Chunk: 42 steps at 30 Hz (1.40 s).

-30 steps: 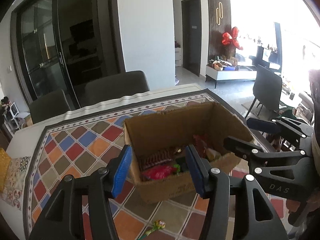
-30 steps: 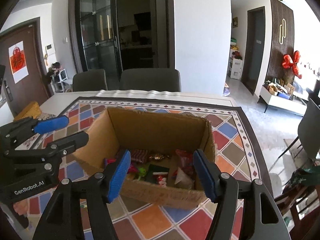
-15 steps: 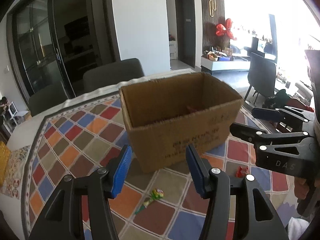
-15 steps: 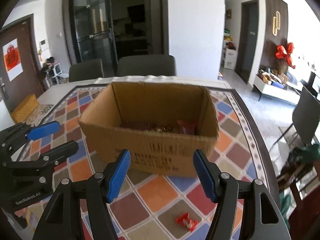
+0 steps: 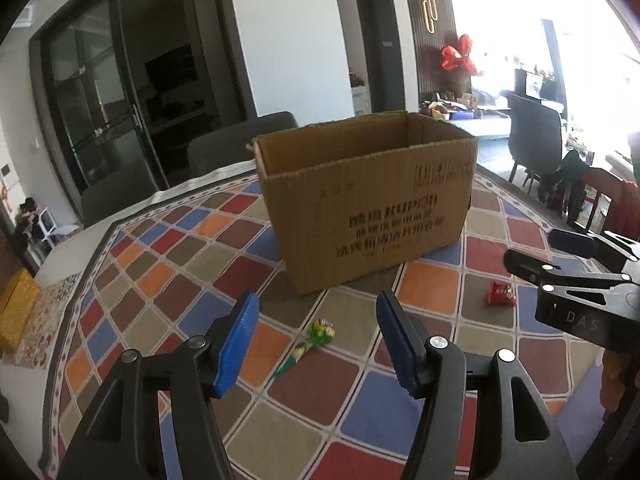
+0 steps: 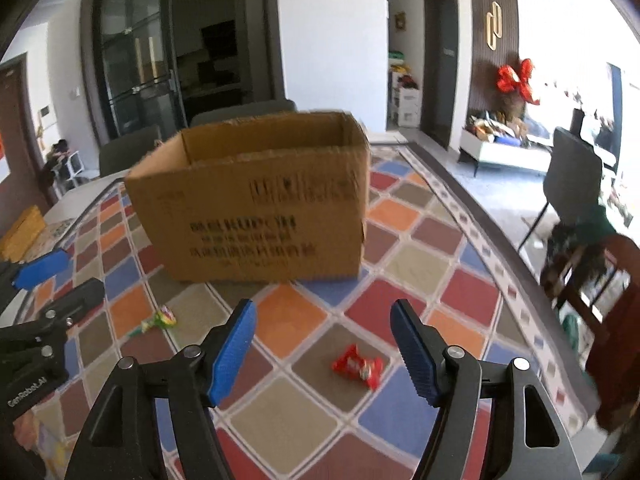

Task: Organize snacks
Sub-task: 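Move both tools back from the box toward the last snacks, then grasp the small red candy with the right tool while the left tool grasps the green lollipop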

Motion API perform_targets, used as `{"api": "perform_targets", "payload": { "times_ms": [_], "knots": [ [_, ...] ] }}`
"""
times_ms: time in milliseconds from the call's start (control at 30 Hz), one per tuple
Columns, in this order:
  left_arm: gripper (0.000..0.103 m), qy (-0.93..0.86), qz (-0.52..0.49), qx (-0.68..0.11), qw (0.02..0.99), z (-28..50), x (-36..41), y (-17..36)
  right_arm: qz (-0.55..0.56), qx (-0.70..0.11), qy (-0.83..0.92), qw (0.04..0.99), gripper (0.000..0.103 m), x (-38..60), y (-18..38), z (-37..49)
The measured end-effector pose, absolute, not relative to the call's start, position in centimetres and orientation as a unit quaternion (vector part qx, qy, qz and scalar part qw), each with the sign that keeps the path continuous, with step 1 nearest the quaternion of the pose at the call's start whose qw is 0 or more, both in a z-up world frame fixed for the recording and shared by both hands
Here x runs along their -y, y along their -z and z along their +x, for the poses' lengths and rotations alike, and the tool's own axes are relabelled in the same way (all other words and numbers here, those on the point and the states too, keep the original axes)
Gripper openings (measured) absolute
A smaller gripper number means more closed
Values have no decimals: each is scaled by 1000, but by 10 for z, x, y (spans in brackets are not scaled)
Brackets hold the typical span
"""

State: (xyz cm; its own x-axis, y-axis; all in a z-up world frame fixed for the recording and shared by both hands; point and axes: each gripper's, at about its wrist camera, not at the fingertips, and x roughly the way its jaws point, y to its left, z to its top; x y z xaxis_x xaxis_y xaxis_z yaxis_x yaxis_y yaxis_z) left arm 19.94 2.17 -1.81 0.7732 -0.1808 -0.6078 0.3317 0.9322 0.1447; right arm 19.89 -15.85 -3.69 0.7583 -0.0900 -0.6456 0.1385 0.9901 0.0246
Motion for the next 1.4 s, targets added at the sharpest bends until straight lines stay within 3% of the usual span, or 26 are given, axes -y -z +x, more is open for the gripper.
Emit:
{"api": "perform_targets", "payload": {
  "times_ms": [167,833,1067,1233,1400],
  "knots": [
    [64,109,123,-296,941,188,-25,34,62,-343,104,931,76,168,60,180],
    [62,136,123,-389,903,257,-13,98,68,-419,149,893,76,183,113,212],
    [51,146,108,-416,891,269,-12,113,50,-435,158,885,76,183,121,220],
    [37,150,109,-421,888,272,-8,116,46,-433,155,887,74,182,121,223],
    [25,147,112,-422,888,273,-8,116,48,-428,134,892,54,180,121,224]
  ]
}}
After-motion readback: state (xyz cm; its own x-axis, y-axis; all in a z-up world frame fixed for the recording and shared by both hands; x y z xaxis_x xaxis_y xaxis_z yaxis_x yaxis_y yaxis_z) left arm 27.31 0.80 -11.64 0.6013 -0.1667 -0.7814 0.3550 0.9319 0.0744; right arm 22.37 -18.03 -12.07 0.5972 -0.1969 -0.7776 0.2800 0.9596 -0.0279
